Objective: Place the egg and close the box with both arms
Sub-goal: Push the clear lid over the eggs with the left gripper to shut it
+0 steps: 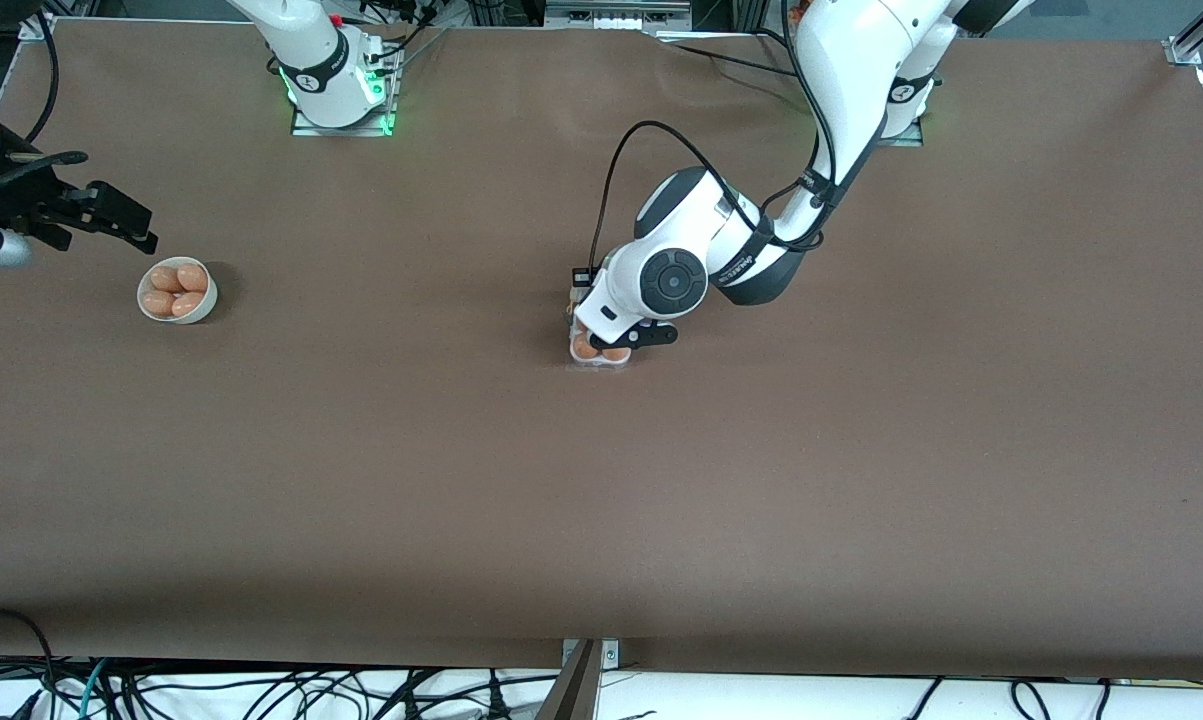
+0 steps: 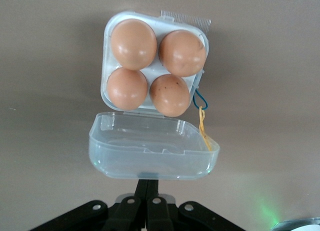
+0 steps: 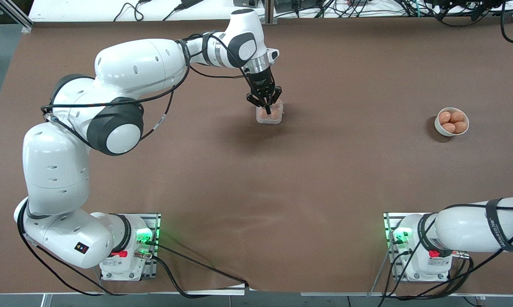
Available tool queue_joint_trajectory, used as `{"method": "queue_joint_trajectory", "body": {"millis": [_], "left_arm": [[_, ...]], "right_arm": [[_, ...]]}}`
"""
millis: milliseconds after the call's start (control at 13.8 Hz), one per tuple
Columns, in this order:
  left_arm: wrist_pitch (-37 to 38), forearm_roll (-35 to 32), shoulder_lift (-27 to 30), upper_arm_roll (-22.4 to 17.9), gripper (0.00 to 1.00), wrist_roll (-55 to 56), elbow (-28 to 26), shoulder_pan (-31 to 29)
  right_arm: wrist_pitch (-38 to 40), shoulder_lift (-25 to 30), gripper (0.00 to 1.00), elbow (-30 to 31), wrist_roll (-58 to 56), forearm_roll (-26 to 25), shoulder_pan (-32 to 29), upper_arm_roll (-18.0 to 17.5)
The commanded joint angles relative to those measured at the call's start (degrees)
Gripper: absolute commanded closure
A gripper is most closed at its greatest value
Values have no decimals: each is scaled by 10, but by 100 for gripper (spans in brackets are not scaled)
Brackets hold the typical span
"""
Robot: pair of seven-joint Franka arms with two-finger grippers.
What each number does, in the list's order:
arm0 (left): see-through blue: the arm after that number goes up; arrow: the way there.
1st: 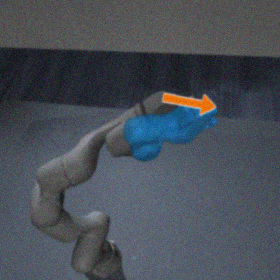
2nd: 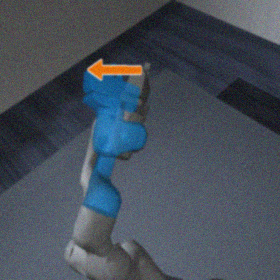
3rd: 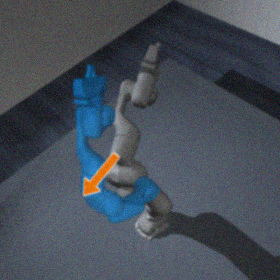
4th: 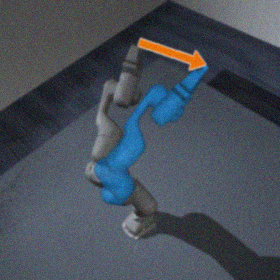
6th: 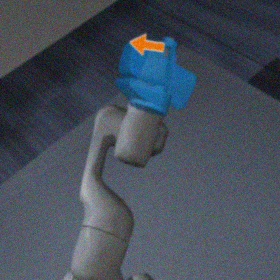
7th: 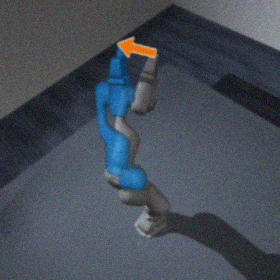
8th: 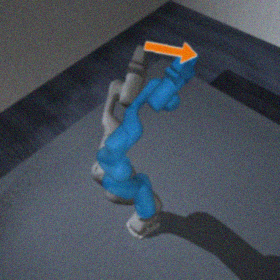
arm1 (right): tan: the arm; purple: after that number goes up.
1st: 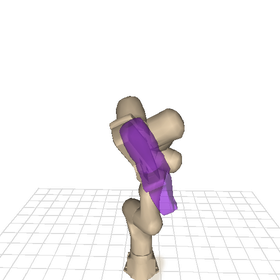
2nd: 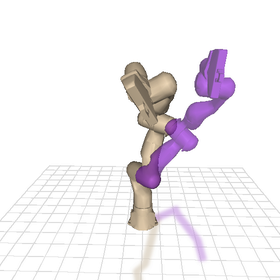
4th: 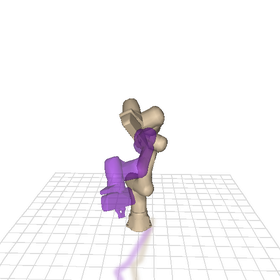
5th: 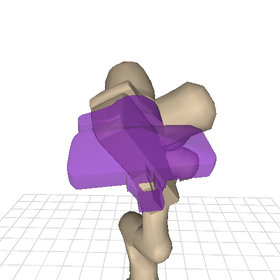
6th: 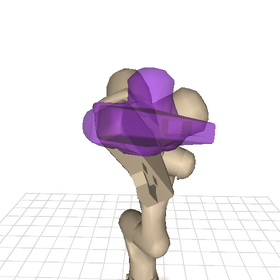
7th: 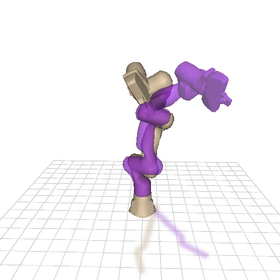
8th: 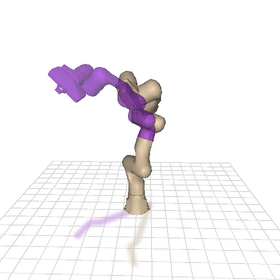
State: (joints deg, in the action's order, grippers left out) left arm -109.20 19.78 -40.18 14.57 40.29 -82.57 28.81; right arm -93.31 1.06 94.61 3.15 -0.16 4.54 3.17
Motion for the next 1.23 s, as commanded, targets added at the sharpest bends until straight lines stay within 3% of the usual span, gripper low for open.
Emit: {"method": "queue_joint_trajectory", "body": {"millis": [0, 725, 870, 1016, 1161], "left_arm": [[1, -15, 0, -7, 95, -2, 9, 1], [-33, -14, -6, -14, 93, 0, 11, 0], [-31, -15, -3, -16, 81, 2, 11, 0], [-29, -16, 2, -36, 60, 1, 13, -1], [-28, -17, 8, -52, 30, 1, 22, -2]], "right_arm": [[4, -2, 0, -7, 0, 9, -1, -2], [4, -2, 0, -7, 0, 9, -1, -2], [4, -2, 0, -7, 0, 9, -1, -2], [4, -2, 0, -7, 0, 9, -1, -2], [3, -2, 0, -7, 0, 9, -1, -2]]}}
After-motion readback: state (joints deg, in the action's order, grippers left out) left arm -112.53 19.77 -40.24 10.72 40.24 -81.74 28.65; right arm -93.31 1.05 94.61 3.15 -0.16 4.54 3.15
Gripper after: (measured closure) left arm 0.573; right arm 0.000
